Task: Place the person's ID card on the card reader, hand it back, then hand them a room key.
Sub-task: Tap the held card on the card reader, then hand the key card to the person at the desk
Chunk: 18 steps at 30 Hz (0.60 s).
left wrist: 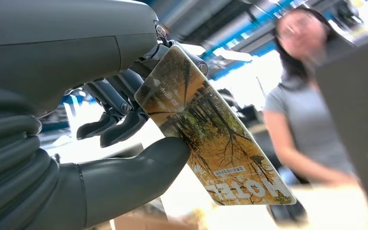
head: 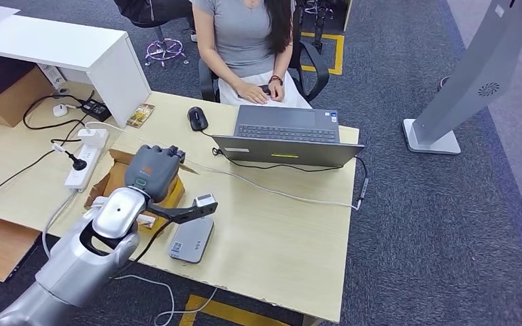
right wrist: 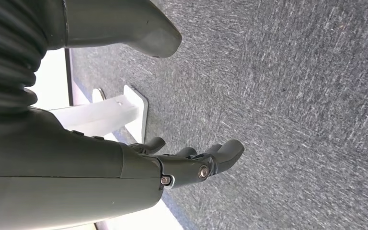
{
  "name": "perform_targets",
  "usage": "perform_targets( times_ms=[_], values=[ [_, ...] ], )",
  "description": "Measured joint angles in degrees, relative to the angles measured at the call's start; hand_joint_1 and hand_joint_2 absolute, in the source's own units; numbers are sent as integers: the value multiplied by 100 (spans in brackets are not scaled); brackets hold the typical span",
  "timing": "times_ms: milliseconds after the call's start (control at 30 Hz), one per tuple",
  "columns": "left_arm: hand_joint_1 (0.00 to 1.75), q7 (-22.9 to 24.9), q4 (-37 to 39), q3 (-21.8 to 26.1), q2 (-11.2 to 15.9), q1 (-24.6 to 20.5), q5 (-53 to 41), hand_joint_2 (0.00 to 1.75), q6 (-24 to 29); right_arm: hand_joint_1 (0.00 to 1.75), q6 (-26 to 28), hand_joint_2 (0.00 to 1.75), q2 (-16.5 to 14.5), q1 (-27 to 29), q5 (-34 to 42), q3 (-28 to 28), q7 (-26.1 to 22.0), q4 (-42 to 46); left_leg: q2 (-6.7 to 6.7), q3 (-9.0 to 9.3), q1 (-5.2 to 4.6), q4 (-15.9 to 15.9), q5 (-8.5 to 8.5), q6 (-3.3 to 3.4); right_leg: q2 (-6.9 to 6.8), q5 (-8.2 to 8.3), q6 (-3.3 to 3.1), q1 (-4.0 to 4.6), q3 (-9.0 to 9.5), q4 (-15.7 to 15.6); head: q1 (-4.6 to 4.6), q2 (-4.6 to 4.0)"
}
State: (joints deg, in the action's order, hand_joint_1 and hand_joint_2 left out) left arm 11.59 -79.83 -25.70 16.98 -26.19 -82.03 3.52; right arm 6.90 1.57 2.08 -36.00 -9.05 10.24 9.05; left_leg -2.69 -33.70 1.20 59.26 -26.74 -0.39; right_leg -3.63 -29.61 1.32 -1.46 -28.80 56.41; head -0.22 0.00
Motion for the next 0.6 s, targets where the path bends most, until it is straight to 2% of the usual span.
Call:
perform_targets(
  times_ms=[333,600],
  values=[
    [175,-21,-19,276,2,-257,-181,175,174,0,3,175,0,0,-32,0,-76,0,0,-5,0,0,0,0,0,0,0,0,-6,0,1,0],
    [175,28,103,594,81,-887,-457,175,180,0,-37,175,0,-1,-14,0,-217,0,0,-5,0,0,2,-1,0,2,0,0,-7,2,-1,0]
  ],
)
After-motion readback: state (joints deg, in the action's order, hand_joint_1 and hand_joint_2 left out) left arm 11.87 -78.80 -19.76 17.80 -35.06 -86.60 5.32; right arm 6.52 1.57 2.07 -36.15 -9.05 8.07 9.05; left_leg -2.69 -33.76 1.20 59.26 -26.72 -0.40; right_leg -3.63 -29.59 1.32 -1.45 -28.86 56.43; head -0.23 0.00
